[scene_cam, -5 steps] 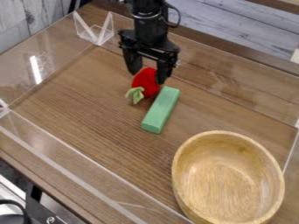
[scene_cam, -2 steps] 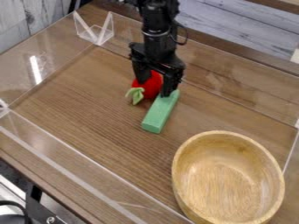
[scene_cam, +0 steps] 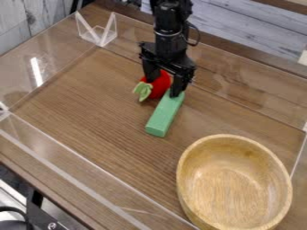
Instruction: Put the green block in the brown bowl
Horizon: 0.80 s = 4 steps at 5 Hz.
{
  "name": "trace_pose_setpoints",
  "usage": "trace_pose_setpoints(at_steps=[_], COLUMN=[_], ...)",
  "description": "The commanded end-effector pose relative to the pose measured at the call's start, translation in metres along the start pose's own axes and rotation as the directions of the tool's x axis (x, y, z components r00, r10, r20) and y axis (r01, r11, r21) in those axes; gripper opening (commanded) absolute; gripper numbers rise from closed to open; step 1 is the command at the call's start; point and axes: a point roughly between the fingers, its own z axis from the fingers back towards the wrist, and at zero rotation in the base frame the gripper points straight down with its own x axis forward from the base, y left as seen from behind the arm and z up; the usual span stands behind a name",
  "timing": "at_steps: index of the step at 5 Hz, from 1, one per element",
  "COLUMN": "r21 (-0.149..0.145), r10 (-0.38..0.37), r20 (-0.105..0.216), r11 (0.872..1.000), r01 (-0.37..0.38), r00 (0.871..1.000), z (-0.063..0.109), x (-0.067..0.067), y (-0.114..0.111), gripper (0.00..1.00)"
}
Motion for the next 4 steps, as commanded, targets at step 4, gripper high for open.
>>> trace_pose_setpoints(at_steps=[4], r21=[-0.017], r10=[-0.142], r20=[-0.062], r11=[0.99], r01=[0.141], r00=[0.988], z=[-0.013], x=[0.001], y=[-0.039], gripper=[1.0])
